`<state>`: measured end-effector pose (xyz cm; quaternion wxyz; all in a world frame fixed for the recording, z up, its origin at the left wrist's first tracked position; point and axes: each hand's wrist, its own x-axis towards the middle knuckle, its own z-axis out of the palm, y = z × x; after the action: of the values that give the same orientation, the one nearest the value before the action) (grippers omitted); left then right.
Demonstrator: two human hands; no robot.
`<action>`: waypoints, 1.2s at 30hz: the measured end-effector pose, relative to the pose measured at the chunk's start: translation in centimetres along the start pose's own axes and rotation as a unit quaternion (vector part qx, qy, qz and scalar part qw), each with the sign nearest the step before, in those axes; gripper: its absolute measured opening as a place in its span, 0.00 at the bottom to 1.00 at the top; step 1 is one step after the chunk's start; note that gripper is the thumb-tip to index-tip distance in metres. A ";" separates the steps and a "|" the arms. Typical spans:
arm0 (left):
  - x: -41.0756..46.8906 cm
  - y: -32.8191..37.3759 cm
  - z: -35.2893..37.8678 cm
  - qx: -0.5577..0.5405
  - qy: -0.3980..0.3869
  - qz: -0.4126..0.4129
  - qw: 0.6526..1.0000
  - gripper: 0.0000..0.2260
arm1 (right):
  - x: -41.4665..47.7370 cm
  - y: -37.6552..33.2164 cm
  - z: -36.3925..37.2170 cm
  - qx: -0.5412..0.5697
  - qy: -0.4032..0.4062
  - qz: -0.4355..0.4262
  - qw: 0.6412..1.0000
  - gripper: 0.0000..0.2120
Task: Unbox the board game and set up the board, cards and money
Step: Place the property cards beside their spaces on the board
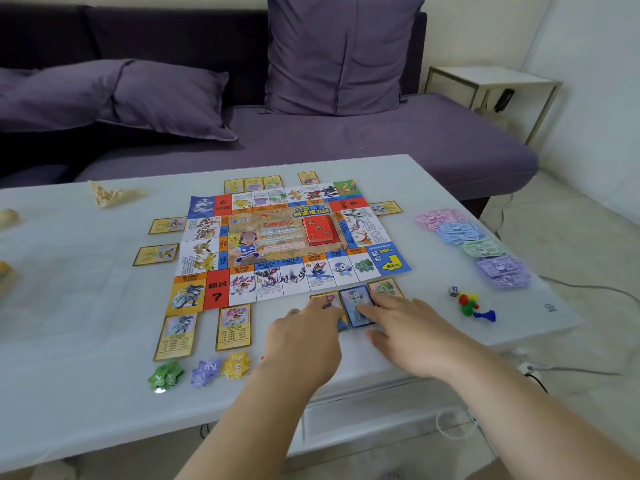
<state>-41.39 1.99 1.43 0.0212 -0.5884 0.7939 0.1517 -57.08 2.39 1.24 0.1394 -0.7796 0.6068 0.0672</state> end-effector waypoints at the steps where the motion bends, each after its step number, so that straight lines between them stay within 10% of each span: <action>1: 0.0 0.0 0.0 0.000 0.001 0.000 1.000 0.20 | 0.0 0.0 0.0 0.001 -0.001 0.002 1.000 0.23; 25: 0.7 -0.2 0.7 0.005 0.029 0.012 0.999 0.19 | 0.0 -0.3 0.0 0.001 0.014 0.015 1.000 0.24; 29: 0.5 -0.9 -1.0 -0.153 0.079 -0.002 0.985 0.18 | -0.3 -0.9 -1.2 0.055 0.091 -0.009 0.994 0.23; 32: 0.0 -2.0 -3.3 -0.449 0.087 -0.082 0.885 0.15 | -0.3 -1.8 -2.1 0.195 0.166 -0.012 0.967 0.18; 36: -1.1 -4.5 -5.3 -0.834 0.057 -0.180 0.519 0.11 | 0.2 -3.0 -2.6 0.374 0.208 0.002 0.904 0.12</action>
<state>-36.04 0.47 5.72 -0.4976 -0.4744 0.1814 0.7032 -54.28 2.16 4.05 0.2914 -0.6653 0.6040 -0.3281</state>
